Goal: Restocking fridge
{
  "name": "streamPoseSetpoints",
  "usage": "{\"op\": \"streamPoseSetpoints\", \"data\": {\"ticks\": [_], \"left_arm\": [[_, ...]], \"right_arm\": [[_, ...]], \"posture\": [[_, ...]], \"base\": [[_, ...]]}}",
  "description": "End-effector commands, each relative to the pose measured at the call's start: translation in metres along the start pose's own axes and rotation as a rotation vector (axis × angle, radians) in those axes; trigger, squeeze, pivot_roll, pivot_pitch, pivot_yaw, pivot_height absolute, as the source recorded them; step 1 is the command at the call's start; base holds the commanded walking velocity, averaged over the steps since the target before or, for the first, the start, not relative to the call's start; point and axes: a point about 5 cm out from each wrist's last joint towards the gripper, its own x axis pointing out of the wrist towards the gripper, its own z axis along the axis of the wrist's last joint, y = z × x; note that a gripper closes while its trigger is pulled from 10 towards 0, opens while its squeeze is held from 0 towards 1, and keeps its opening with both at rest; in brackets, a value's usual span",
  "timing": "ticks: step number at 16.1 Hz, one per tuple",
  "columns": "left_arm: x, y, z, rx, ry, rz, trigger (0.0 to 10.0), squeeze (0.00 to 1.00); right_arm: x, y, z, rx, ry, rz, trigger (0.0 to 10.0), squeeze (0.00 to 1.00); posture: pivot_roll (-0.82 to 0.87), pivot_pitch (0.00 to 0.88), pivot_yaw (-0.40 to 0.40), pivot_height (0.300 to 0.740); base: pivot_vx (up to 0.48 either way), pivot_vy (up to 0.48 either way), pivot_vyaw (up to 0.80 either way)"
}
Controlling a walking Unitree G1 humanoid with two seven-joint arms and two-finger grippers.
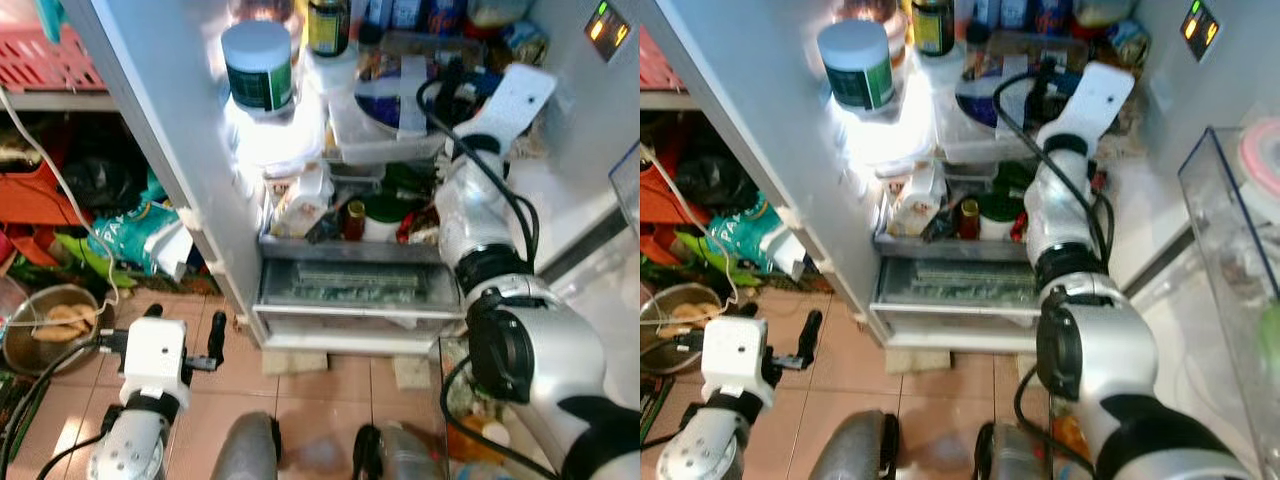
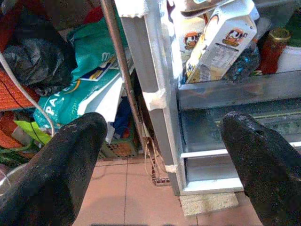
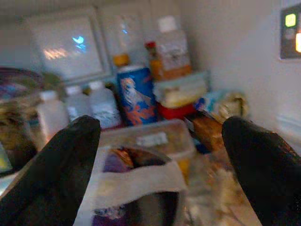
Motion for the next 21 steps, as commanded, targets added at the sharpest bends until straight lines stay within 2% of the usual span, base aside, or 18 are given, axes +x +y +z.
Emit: {"op": "streamPoseSetpoints", "data": {"ticks": [1,5,9,10,11,13,14,16,17,18,20,21], "left_arm": [[-0.001,0.001,-0.004,0.005,0.012,0.007,10.0,0.00],[0.007,0.000,-0.003,-0.003,-0.002,0.004,10.0,0.00],[0.014,0.001,-0.003,-0.001,-0.015,-0.008,10.0,0.00],[0.015,0.001,-0.003,0.000,-0.016,-0.009,10.0,0.00],[0.017,0.002,-0.004,0.003,-0.020,-0.011,10.0,0.00],[0.019,0.003,-0.004,0.007,-0.023,-0.015,10.0,0.00],[0.020,0.003,-0.003,0.010,-0.025,-0.021,10.0,0.00],[0.022,0.004,-0.003,0.015,-0.030,-0.028,10.0,0.00],[0.022,0.004,-0.003,0.016,-0.032,-0.029,10.0,0.00],[0.022,0.004,-0.003,0.016,-0.033,-0.029,10.0,0.00],[0.021,0.004,-0.002,0.021,-0.038,-0.026,10.0,0.00],[0.021,0.004,-0.001,0.023,-0.039,-0.024,10.0,0.00]], "right_arm": [[0.000,-0.005,0.003,0.030,-0.021,0.020,10.0,1.00],[-0.009,-0.017,0.006,0.064,-0.033,0.176,10.0,1.00],[-0.030,-0.045,0.003,0.052,-0.005,0.227,10.0,1.00],[-0.034,-0.046,0.003,0.047,0.003,0.243,10.0,1.00],[-0.052,-0.052,-0.004,0.027,0.064,0.328,10.0,1.00],[-0.068,-0.054,-0.010,0.004,0.115,0.394,10.0,1.00],[-0.082,-0.056,-0.018,-0.003,0.163,0.415,10.0,1.00],[-0.104,-0.051,-0.032,-0.008,0.228,0.447,10.0,1.00],[-0.116,-0.040,-0.040,-0.002,0.261,0.479,10.0,1.00],[-0.118,-0.038,-0.041,-0.001,0.270,0.487,10.0,1.00],[-0.126,-0.024,-0.060,-0.053,0.354,0.515,10.0,1.00],[-0.127,-0.019,-0.064,-0.045,0.362,0.519,10.0,0.99]], "posture": [[0.31,0.093,0.031,0.740],[0.28,0.075,0.028,0.740],[0.25,0.063,0.034,0.740],[0.25,0.062,0.034,0.740],[0.24,0.057,0.038,0.740],[0.23,0.055,0.042,0.740],[0.23,0.055,0.047,0.740],[0.23,0.054,0.048,0.740],[0.24,0.056,0.047,0.740],[0.24,0.056,0.047,0.740],[0.25,0.061,0.040,0.740],[0.26,0.062,0.038,0.740]], "base": [[0.000,0.000,0.00],[0.000,0.000,0.00],[0.000,0.000,0.00],[0.000,0.000,0.00],[0.000,0.000,0.00],[0.000,0.000,0.00],[0.000,0.000,0.00],[0.000,0.000,0.00],[0.000,0.000,0.00],[0.000,0.000,0.00],[0.000,0.000,0.00],[0.000,0.000,0.00]]}}
